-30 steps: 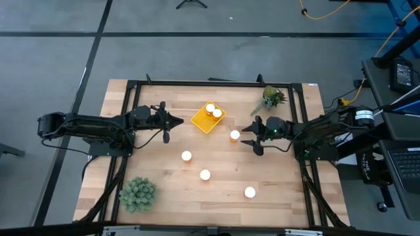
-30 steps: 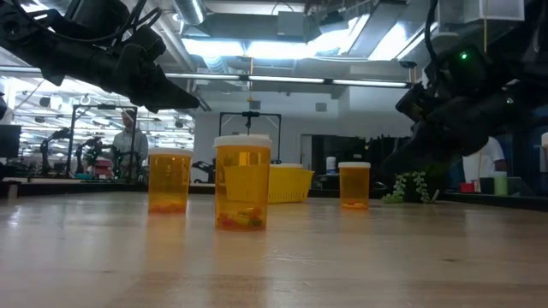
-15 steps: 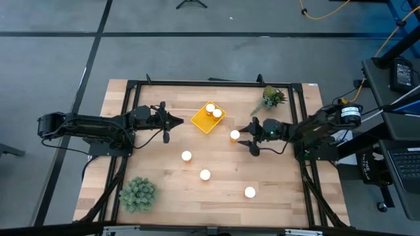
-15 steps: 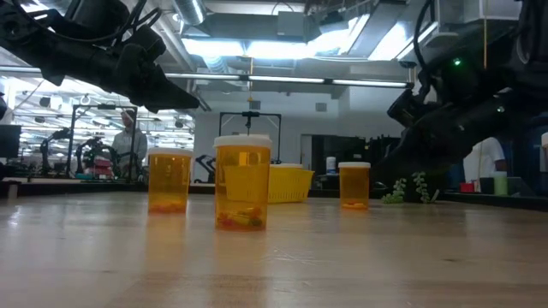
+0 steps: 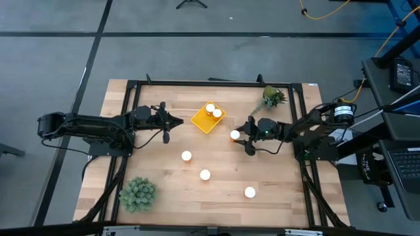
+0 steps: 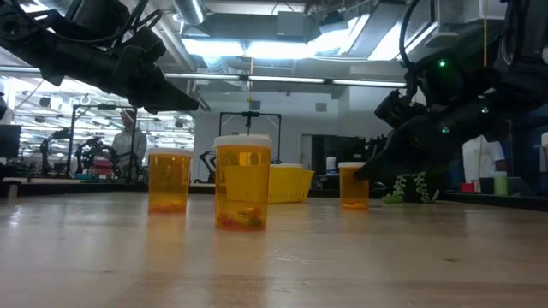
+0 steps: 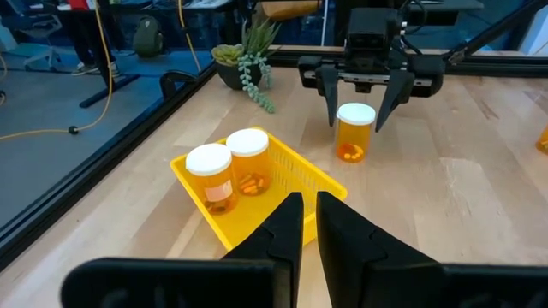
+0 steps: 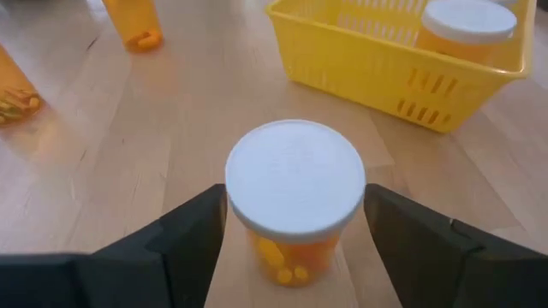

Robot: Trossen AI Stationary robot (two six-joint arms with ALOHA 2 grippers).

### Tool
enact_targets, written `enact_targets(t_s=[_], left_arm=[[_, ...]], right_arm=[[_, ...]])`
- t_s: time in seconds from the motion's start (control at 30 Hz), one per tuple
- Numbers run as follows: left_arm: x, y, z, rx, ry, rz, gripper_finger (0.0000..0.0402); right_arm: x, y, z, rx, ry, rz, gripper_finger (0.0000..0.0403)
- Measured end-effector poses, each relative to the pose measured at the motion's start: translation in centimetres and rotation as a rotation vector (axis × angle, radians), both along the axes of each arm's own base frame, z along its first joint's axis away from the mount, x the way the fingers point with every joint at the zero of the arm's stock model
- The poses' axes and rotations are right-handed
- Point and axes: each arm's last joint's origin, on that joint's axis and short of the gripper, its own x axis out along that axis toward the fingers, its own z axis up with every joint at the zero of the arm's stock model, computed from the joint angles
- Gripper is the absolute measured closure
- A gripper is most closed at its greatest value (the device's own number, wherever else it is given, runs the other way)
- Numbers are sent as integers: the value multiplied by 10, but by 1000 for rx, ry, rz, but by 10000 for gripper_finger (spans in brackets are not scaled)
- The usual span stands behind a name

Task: Pick and place pill bottles into a basket
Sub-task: Put the pill bottle into the bin

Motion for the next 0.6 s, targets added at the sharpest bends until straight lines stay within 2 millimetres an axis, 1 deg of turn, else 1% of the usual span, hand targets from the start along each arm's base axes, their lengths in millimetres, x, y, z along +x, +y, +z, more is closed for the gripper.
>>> enact_targets(t_s=[0.23, 0.47, 0.6], left_arm=[[0, 0, 0, -1, 5, 0, 368], [0, 0, 0, -1, 5, 0, 368], [0, 0, 0, -1, 5, 0, 368]], right_arm=[[4, -1, 3, -3, -12, 0, 124], [11, -2, 3, 3, 50, -7, 125], [16, -3, 6, -2, 48, -6, 125]])
